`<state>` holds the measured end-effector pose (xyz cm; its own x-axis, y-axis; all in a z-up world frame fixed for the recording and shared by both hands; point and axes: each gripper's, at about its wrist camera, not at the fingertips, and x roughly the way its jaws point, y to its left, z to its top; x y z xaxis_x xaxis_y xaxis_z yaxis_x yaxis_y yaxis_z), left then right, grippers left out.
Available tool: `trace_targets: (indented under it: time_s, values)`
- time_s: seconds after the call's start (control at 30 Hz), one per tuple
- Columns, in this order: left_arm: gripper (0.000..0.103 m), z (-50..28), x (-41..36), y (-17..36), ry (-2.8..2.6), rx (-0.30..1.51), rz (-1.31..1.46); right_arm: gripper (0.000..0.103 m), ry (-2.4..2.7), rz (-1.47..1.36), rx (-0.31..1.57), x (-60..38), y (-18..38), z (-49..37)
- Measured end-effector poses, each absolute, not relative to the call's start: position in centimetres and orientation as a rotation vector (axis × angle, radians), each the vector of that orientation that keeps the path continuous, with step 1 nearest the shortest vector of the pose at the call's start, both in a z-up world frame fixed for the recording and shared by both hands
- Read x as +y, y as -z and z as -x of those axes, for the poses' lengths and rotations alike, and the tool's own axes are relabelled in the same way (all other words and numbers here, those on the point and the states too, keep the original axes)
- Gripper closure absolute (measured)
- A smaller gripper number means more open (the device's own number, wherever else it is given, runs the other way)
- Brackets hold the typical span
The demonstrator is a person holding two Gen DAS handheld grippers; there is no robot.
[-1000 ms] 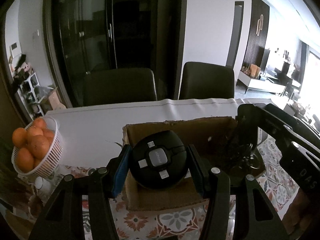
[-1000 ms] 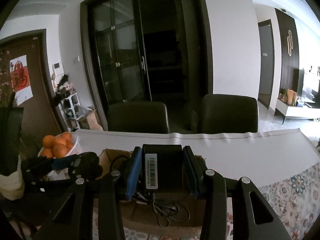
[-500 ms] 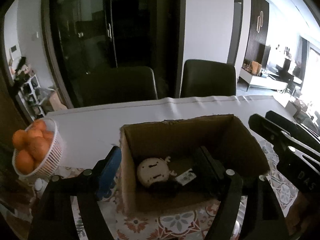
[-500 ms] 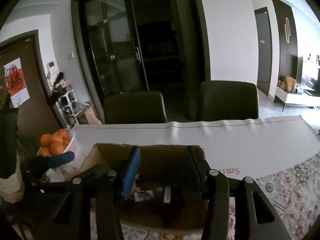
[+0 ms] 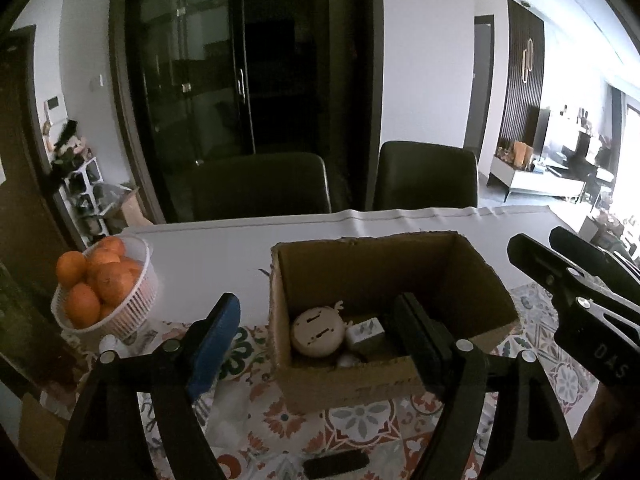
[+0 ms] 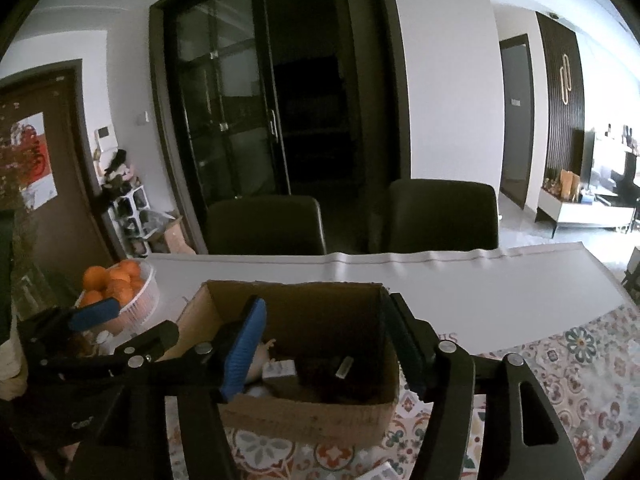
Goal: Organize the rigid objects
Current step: 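Open both tools to release the case and adapter into the box, then withdraw both tools from the box toward the remaining items on the runner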
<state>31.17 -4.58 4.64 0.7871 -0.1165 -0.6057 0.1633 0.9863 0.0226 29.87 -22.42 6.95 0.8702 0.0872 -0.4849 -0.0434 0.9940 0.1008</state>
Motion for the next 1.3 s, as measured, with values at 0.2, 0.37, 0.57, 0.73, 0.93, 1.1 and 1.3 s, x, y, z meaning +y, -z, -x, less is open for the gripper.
trace_targets:
  time_s: [0.2, 0.37, 0.57, 0.73, 0.93, 1.1, 1.3]
  values:
    - [0.018, -28.7, -3.8, -5.2, 0.116, 0.607, -0.081, 0.033, -0.068, -0.083, 0.483, -21.9, -7.2, -27.6]
    - [0.016, -26.5, -3.5, -5.3, 0.106, 0.587, -0.092, 0.029, -0.069, -0.088, 0.480, -21.8, -7.0, -26.1]
    - [0.014, -24.0, -3.2, -4.8, 0.106, 0.574, -0.088, 0.023, -0.054, -0.096, 0.467, -21.9, -6.8, -23.7]
    - [0.014, -22.3, -2.8, -4.1, 0.099, 0.569, -0.087, 0.020, -0.037, -0.086, 0.450, -21.5, -6.1, -21.7]
    - [0.011, -20.6, -2.2, -2.6, 0.089, 0.577, -0.080, 0.019, -0.023, -0.069, 0.447, -21.0, -5.1, -20.1]
    - [0.011, -19.7, -1.9, -1.4, 0.089, 0.602, -0.074, 0.018, -0.017, -0.052, 0.461, -20.5, -4.0, -19.1]
    - [0.011, -18.7, -1.5, 0.4, 0.094, 0.645, -0.063, 0.018, -0.010, -0.047, 0.487, -20.2, -2.2, -18.0]
